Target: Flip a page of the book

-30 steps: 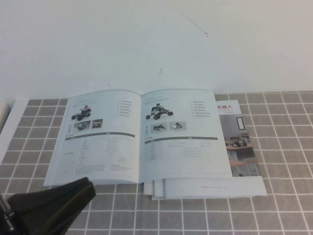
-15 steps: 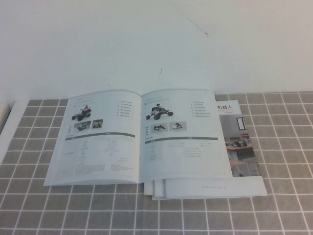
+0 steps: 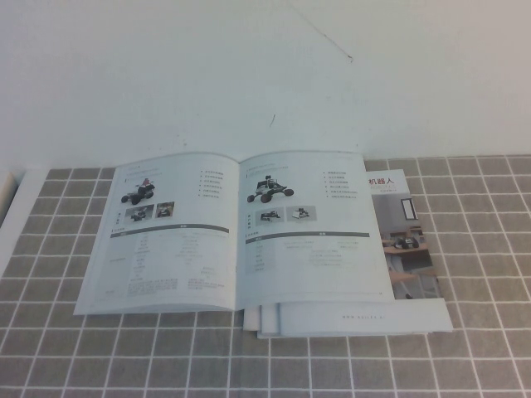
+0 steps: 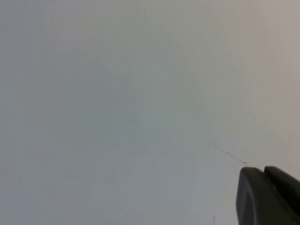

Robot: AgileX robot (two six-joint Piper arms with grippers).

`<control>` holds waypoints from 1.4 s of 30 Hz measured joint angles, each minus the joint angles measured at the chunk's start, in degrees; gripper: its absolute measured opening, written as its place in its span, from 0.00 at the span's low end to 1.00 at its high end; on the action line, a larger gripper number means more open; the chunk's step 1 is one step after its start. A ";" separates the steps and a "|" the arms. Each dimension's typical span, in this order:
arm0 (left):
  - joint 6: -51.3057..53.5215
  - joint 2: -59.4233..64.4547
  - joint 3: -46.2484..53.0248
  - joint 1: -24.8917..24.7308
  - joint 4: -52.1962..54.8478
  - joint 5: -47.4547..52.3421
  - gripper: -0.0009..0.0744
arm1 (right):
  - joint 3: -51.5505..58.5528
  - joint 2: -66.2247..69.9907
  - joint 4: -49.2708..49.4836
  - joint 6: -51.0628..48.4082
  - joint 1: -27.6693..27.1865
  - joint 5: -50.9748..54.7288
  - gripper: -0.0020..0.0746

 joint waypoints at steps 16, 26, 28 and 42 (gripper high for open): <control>-39.88 0.00 0.03 0.00 49.73 12.77 0.01 | 0.00 0.00 0.00 0.00 0.00 0.13 0.02; -84.22 0.00 11.95 0.00 86.17 1.73 0.01 | 0.00 0.00 0.00 0.00 0.00 0.13 0.02; -86.04 0.00 14.49 0.00 86.99 -2.40 0.01 | 0.00 0.00 0.00 0.00 0.00 0.13 0.02; -95.36 0.00 14.87 0.00 90.76 2.99 0.01 | 0.00 0.00 0.00 0.00 0.00 0.13 0.02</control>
